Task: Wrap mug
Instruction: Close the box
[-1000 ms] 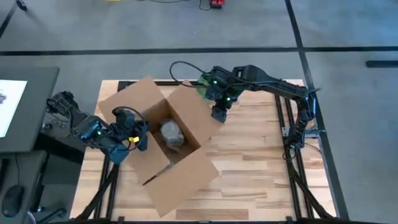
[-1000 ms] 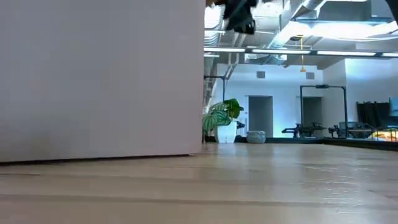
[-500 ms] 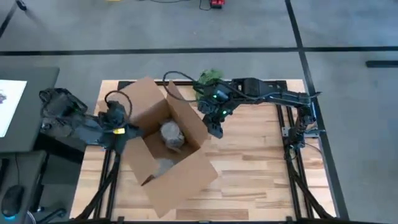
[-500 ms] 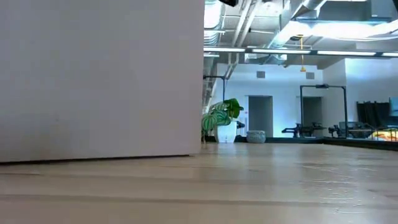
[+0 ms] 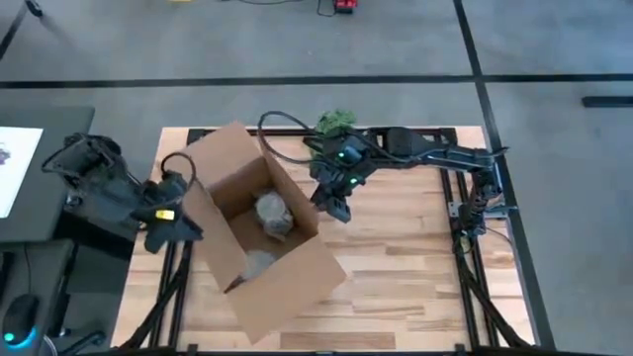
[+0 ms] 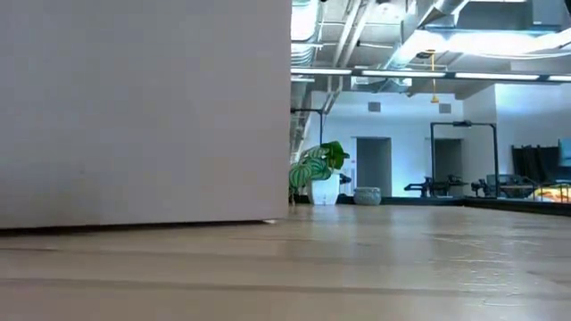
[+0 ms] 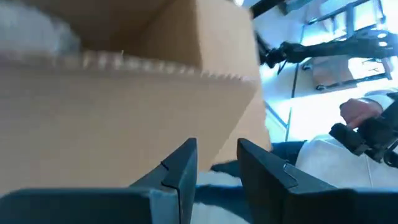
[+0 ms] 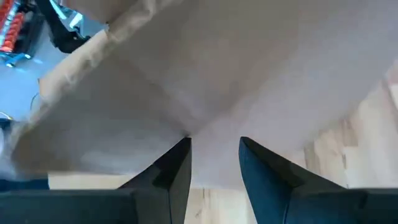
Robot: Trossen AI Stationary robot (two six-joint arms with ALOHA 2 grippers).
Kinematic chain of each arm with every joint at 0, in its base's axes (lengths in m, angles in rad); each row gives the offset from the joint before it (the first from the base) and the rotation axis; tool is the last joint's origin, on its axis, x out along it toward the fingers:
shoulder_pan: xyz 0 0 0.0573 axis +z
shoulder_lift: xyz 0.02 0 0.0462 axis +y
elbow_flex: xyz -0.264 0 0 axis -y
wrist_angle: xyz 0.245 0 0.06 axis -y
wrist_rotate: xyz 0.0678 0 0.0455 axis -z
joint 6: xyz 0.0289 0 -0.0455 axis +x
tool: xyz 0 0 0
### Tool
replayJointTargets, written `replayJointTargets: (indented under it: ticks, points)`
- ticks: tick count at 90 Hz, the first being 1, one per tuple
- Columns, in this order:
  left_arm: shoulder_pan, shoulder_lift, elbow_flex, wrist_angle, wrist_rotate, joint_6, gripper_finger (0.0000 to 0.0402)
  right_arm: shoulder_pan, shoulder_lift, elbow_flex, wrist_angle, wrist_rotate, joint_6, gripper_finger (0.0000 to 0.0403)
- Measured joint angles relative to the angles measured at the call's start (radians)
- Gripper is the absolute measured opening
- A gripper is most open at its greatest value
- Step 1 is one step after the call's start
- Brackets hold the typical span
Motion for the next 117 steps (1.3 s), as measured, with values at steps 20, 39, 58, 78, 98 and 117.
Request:
replayJointTargets:
  ticks: [20, 39, 58, 78, 98, 117]
  points:
    - [-0.132, 0.064, -0.125, -0.117, 0.156, -0.156, 0.0074, -0.001, 0.091, 0.000, 0.088, -0.060, -0.007, 0.0122]
    - [-0.199, 0.100, -0.240, -0.153, 0.027, -0.212, 0.0056, -0.004, 0.137, 0.002, 0.122, -0.102, -0.004, 0.0122]
    - [-0.183, 0.108, -0.316, -0.153, -0.081, -0.205, 0.0042, 0.006, 0.148, 0.003, 0.098, -0.115, 0.048, 0.0122]
    - [-0.173, 0.107, -0.349, -0.162, -0.222, -0.197, 0.0028, 0.062, 0.147, 0.003, 0.048, -0.076, 0.094, 0.0122]
    - [-0.172, 0.107, -0.362, -0.156, -0.342, -0.121, 0.0016, 0.082, 0.152, -0.001, 0.082, -0.011, 0.147, 0.0122]
    - [-0.175, 0.104, -0.267, -0.144, -0.325, -0.141, 0.0009, 0.079, 0.145, -0.004, 0.169, -0.003, 0.210, 0.0122]
